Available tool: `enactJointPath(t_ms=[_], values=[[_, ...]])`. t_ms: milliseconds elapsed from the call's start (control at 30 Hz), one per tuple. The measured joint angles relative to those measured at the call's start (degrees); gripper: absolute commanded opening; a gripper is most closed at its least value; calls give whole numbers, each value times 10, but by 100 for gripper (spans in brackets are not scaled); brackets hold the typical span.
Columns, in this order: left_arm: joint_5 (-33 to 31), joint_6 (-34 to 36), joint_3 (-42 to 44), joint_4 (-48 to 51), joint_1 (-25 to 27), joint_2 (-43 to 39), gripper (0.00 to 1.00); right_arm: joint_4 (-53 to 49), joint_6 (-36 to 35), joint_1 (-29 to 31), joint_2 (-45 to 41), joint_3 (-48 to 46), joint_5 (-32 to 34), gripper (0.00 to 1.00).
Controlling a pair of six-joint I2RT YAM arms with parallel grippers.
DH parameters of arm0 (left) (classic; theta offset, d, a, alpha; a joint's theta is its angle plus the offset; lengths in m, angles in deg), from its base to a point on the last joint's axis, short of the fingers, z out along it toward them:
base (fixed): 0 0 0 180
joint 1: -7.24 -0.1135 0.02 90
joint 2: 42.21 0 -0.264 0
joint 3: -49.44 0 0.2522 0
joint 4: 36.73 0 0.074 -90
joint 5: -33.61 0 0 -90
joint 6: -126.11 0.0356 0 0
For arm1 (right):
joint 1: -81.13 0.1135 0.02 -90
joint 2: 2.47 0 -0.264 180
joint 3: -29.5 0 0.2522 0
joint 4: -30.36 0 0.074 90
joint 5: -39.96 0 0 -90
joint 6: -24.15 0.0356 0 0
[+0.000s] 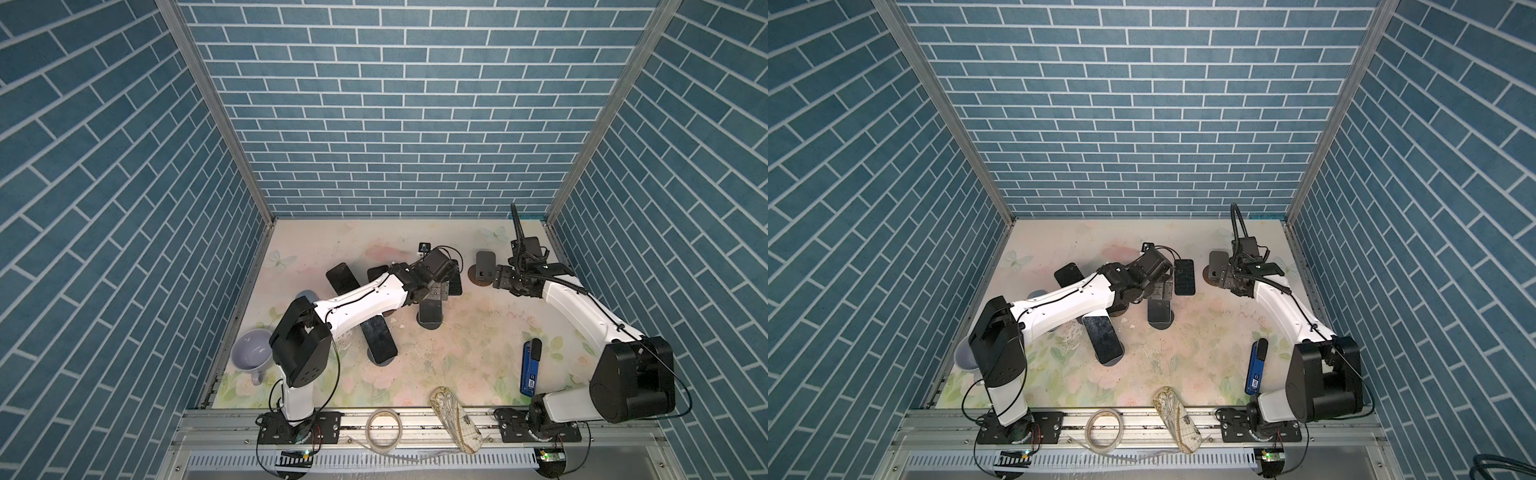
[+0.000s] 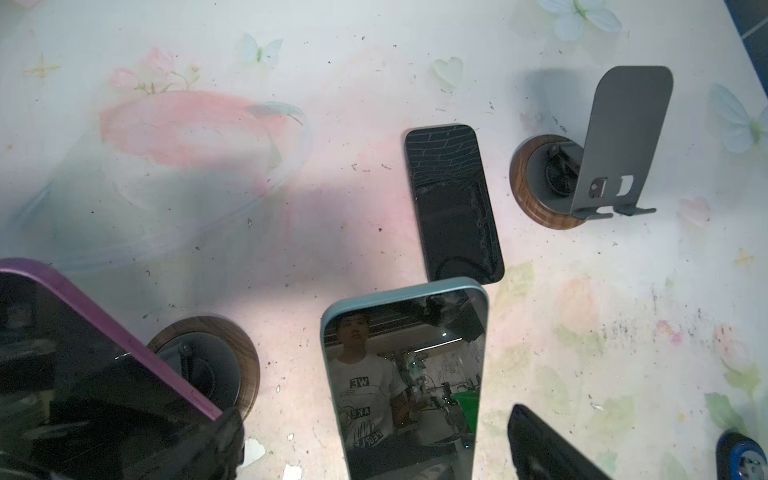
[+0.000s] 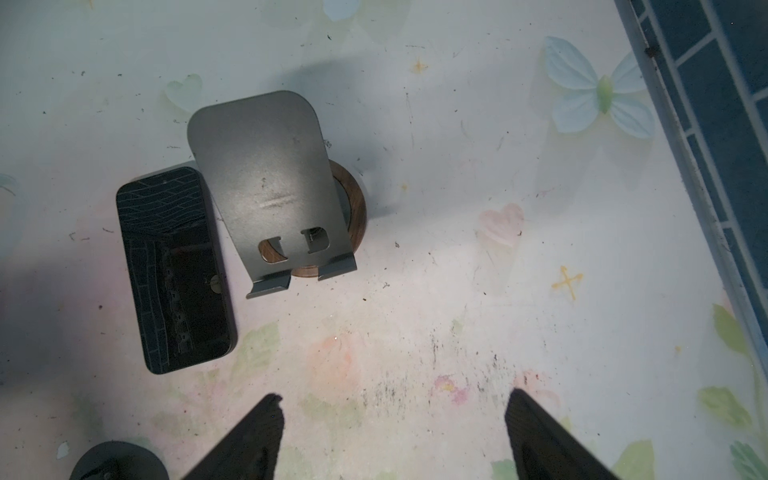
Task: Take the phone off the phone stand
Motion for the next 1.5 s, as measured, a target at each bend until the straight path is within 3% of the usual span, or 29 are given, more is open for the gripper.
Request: enactJointPath(t_ms=[733,1500], values=[[1,-38,-77,31,4,78,99,16,-1,0,10,-11,0,85],[-5,-52,-88,38,4,108,73,20,-2,0,23,-13,-1,85]])
